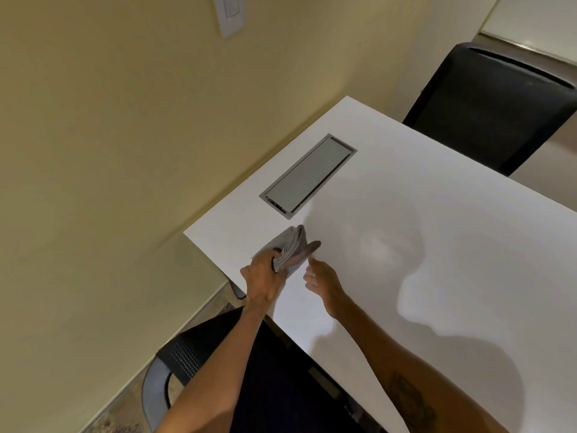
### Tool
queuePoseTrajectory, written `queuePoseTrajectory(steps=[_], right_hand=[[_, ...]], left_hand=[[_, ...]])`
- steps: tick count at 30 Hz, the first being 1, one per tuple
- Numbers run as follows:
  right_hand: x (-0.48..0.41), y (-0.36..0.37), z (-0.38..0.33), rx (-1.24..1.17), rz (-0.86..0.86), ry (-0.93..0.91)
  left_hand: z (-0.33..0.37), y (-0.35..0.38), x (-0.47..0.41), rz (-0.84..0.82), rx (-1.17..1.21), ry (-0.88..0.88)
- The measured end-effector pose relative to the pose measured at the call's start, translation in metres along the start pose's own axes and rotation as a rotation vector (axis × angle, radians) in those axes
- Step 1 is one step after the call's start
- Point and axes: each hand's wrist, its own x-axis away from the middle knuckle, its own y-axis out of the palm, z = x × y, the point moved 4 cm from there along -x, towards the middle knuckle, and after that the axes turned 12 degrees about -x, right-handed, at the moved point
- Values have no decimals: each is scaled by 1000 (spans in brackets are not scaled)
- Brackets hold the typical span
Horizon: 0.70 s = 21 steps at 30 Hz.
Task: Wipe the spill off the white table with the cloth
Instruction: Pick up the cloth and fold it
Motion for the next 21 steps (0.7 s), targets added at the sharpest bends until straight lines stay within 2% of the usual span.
queuePoseTrajectory(steps=[4, 6, 10, 13, 17, 19, 21], right_hand=[[10, -16, -6, -427, 0, 40], [15, -34, -8, -552, 41, 4], [42, -76, -12, -637, 164, -76], [64, -115, -11, -608, 296, -158], [94, -177, -2, -690, 488, -191], [114, -210, 5, -716, 554, -221], [136, -245, 13, -729, 595, -293]], left_hand=[[46, 1, 21, 64, -155, 307], [67, 6, 32, 87, -228, 422], [114, 21, 62, 134, -271, 625], [153, 42, 91, 143, -230, 805], [197, 73, 127, 175, -137, 1072], [216, 89, 153, 146, -169, 1170], [230, 98, 181, 31, -207, 1199]])
